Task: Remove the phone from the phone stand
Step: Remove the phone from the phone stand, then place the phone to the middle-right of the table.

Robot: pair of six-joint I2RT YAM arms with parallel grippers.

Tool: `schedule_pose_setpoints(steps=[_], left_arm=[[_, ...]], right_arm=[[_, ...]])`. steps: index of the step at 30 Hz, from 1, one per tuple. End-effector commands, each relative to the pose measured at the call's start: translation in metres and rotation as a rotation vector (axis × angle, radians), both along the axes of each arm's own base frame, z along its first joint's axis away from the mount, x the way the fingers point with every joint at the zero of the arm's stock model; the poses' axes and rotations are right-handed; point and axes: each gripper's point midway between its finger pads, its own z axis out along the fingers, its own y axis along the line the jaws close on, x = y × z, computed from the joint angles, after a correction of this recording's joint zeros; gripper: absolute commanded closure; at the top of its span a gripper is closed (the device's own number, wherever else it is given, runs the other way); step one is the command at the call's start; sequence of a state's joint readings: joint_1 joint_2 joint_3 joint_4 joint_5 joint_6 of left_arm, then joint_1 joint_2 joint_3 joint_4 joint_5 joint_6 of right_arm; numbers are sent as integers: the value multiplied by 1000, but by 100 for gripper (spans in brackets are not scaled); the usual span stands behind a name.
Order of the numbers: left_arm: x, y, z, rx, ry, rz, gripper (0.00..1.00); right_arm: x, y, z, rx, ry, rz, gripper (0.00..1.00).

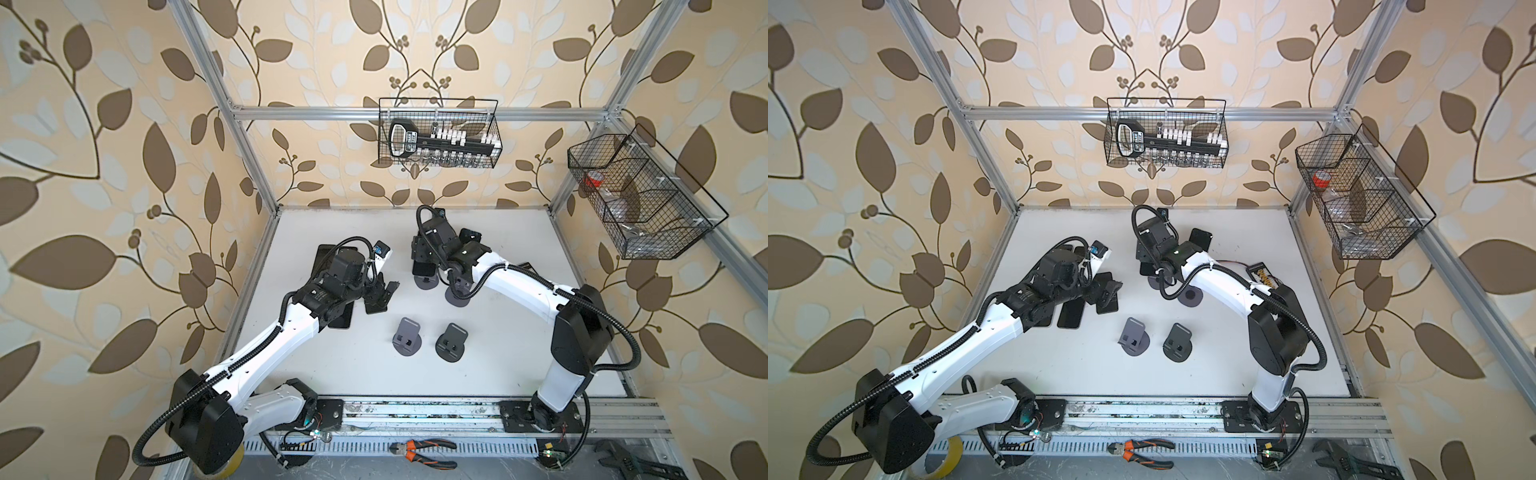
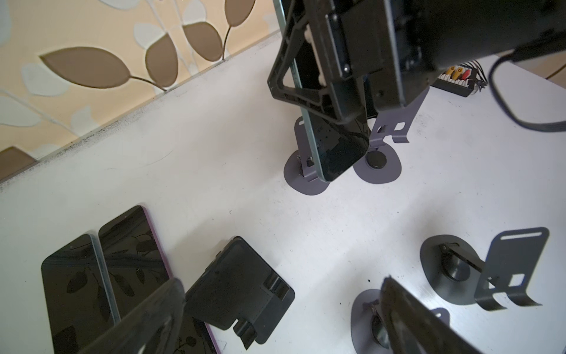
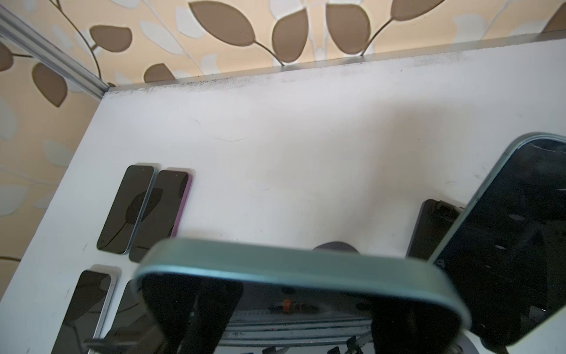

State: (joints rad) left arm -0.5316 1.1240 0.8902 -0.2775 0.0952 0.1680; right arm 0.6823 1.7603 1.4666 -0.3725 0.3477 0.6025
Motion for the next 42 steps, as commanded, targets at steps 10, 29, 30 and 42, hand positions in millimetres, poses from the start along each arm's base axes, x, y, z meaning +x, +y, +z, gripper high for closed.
schedule_pose_setpoints(steps=[10,29,30,42], left_arm=[[-6,-3,57,-98,-62,5,1],[-42,-44,58,-214,49,-128,1],[-44,-48,58,-211,52,-137,1],[-83,-105,44,-118,69,-337,1]], right_arm=[[-56,6,28,68,38,103,39],[-122,-55,26,21,63,86,40],[-123,-59,26,13,60,78,40],[-149,-115,24,-56,18,-48,40]])
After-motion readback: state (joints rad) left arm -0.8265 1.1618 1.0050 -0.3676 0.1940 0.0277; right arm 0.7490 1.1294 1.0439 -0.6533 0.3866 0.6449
